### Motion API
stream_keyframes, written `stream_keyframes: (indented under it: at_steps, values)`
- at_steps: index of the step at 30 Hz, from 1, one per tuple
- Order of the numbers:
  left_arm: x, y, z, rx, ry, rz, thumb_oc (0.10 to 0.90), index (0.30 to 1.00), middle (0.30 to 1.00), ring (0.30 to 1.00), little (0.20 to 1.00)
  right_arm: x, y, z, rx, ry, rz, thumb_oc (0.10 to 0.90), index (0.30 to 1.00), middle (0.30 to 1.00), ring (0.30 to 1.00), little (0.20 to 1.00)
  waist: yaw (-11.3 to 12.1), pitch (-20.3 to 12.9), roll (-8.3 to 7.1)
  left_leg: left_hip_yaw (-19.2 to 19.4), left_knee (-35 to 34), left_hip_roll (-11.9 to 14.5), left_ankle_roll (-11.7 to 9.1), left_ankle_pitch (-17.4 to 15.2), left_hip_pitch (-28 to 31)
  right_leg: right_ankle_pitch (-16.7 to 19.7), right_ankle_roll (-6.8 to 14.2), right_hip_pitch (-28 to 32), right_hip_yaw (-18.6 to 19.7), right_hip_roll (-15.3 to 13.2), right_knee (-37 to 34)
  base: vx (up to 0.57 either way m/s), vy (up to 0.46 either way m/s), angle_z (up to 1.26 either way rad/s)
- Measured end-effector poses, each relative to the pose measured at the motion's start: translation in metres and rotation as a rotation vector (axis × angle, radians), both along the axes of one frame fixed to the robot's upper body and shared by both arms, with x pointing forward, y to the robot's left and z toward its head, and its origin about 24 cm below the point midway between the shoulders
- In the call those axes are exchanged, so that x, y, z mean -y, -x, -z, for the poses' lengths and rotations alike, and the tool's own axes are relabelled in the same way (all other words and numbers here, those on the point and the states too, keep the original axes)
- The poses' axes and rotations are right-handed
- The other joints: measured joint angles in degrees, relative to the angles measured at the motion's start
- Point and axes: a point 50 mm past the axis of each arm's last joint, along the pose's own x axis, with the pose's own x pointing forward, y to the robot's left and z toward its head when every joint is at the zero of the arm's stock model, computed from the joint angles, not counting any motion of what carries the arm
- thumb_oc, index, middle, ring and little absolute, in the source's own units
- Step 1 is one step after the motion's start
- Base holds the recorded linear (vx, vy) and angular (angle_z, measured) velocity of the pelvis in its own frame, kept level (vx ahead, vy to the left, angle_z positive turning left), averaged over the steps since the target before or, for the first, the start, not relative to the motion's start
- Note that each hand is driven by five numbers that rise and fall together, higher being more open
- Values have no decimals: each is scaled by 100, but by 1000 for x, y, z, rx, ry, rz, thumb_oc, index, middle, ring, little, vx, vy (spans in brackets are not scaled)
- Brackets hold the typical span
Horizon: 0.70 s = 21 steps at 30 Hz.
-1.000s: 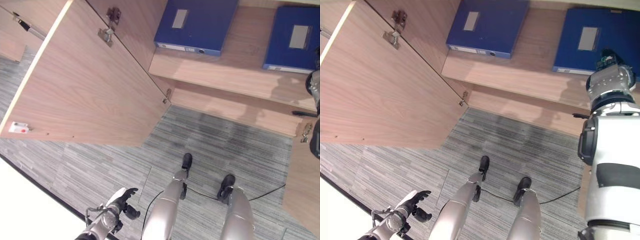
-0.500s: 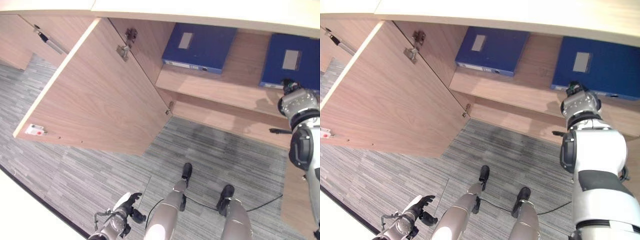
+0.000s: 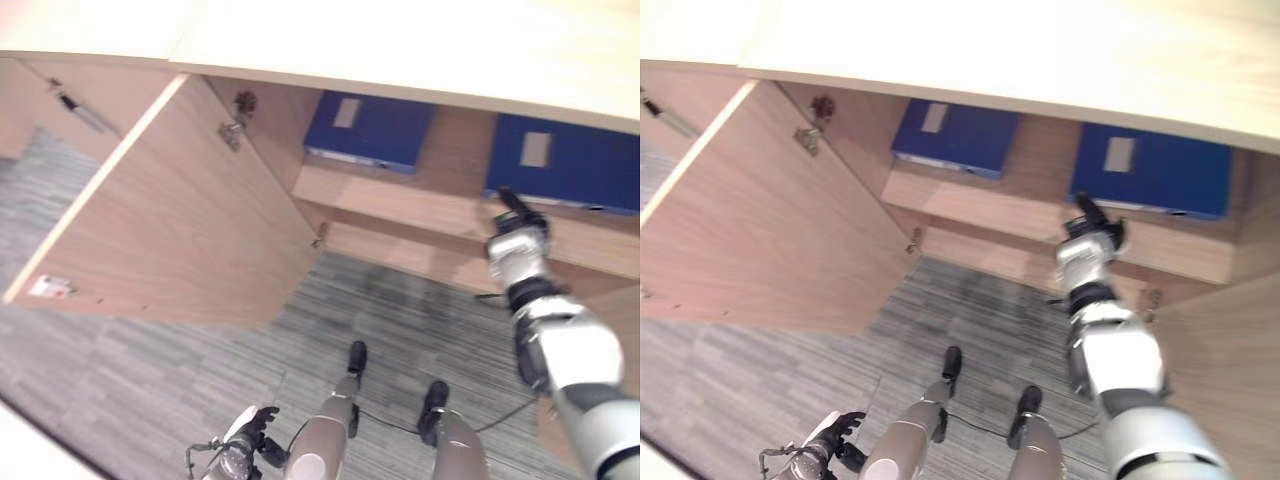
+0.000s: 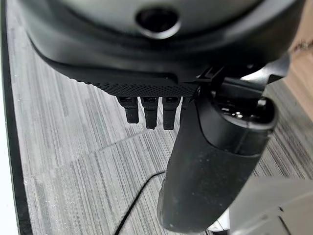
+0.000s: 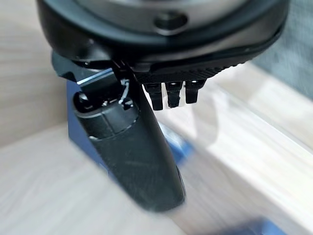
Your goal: Put the empty folder in the office cabinet
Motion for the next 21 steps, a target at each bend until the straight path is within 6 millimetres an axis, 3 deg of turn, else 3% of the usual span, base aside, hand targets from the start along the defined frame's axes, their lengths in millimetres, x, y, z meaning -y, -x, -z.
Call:
stream_keyframes:
  at_steps: [2, 3, 4, 5, 8, 10, 12, 16, 21]
  values:
    - [4, -5, -1, 9, 11, 5, 800, 900, 900, 900, 900, -27, 20, 23, 19, 108, -107, 800, 900, 900, 900, 900, -211, -15, -141, 36, -26, 10, 4, -2, 87, 26, 12, 89, 52, 32, -87, 15, 7, -13]
    - [7, -11, -3, 22, 15, 11, 800, 900, 900, 900, 900, -25, 28, 34, -1, 144, -113, 800, 900, 900, 900, 900, -249, -12, -160, 34, -66, 9, 4, -2, 139, 29, 17, 151, 45, 31, -125, 32, -5, -1]
    - [5, -15, -4, 30, 10, 4, 800, 900, 900, 900, 900, -17, 37, 50, -48, 193, -101, 400, 300, 300, 300, 300, -235, -13, -194, 33, -113, 10, 4, -14, 195, 34, 23, 212, 34, 35, -175, 0, 0, 0]
    - [2, -16, -5, 34, 10, -13, 800, 900, 900, 900, 900, -10, 40, 57, -78, 218, -85, 400, 300, 300, 300, 300, -258, -8, -206, 39, -127, 14, 0, -17, 202, 40, 36, 216, 36, 37, -196, 0, 0, 0]
    - [-8, -18, -7, 48, 9, -71, 800, 900, 900, 900, 900, 33, 59, 64, -153, 531, -36, 400, 300, 300, 300, 300, -322, 10, -238, 45, -177, 21, -15, -32, 204, 99, 101, 272, 30, 62, -349, 4, -4, -1]
    - [-13, -15, -7, 39, -5, -72, 800, 900, 900, 900, 900, 54, 61, 54, -175, 730, -24, 400, 300, 300, 300, 300, -371, 19, -247, 43, -178, 16, -9, -25, 205, 157, 119, 318, 18, 71, -458, -10, 2, -2]
    - [-18, -13, -7, 28, -22, -58, 800, 900, 900, 900, 900, 75, 63, 31, -141, 865, 36, 400, 300, 300, 300, 300, -432, 53, -302, 72, -183, 44, -5, -32, 221, 221, 117, 367, 28, 112, -573, -5, -20, -8]
    - [-18, -14, -7, 29, -16, -51, 800, 900, 900, 900, 900, 85, 64, 1, -77, 1062, 70, 400, 300, 300, 300, 300, -454, 117, -404, 76, -183, 109, -2, -29, 228, 291, 111, 445, 18, 195, -740, -1, -9, -4]
    - [-17, -15, -8, 32, -22, -30, 800, 900, 900, 900, 900, 87, 54, -7, -92, 1158, 55, 400, 300, 300, 300, 300, -379, 175, -467, 65, -183, 117, 12, -18, 225, 286, 113, 457, 16, 210, -767, 0, 0, 0]
